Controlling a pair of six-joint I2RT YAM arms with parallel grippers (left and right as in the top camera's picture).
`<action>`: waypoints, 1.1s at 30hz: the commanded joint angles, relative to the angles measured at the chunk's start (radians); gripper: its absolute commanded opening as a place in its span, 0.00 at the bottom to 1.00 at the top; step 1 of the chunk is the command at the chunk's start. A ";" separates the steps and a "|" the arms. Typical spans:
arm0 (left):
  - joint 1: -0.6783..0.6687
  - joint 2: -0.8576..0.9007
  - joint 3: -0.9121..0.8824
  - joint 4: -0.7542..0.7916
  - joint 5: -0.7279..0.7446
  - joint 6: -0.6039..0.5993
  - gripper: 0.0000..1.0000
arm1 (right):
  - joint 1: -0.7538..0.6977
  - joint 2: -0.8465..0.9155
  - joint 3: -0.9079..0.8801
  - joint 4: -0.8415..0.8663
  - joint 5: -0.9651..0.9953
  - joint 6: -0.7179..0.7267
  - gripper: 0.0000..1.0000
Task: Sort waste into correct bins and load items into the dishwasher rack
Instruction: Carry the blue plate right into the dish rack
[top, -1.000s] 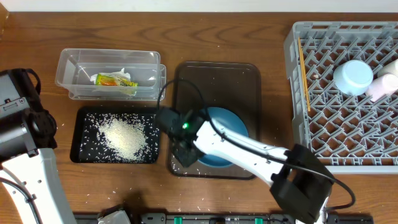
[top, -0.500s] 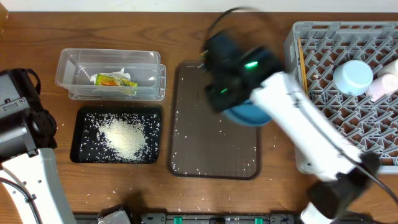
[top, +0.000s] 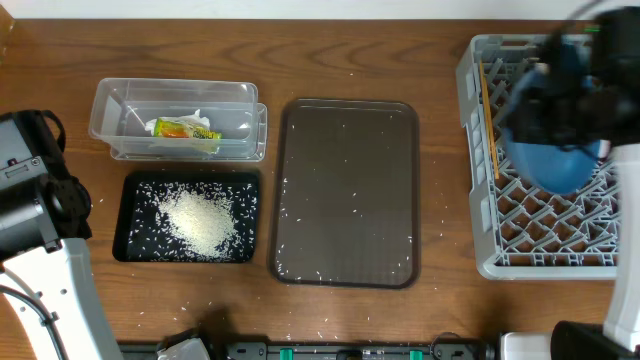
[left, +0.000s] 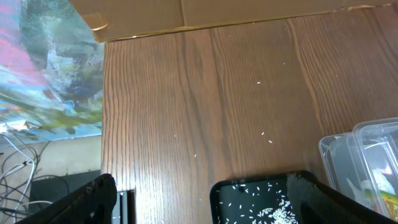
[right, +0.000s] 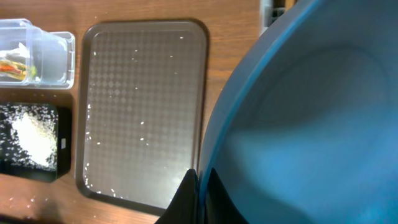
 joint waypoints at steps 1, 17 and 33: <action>0.005 -0.001 0.002 -0.003 -0.020 0.003 0.90 | -0.123 -0.008 -0.006 -0.003 -0.187 -0.175 0.01; 0.005 -0.001 0.002 -0.003 -0.020 0.003 0.90 | -0.547 -0.007 -0.253 0.111 -0.873 -0.509 0.01; 0.005 -0.001 0.002 -0.003 -0.020 0.003 0.91 | -0.576 -0.006 -0.543 0.235 -0.924 -0.509 0.01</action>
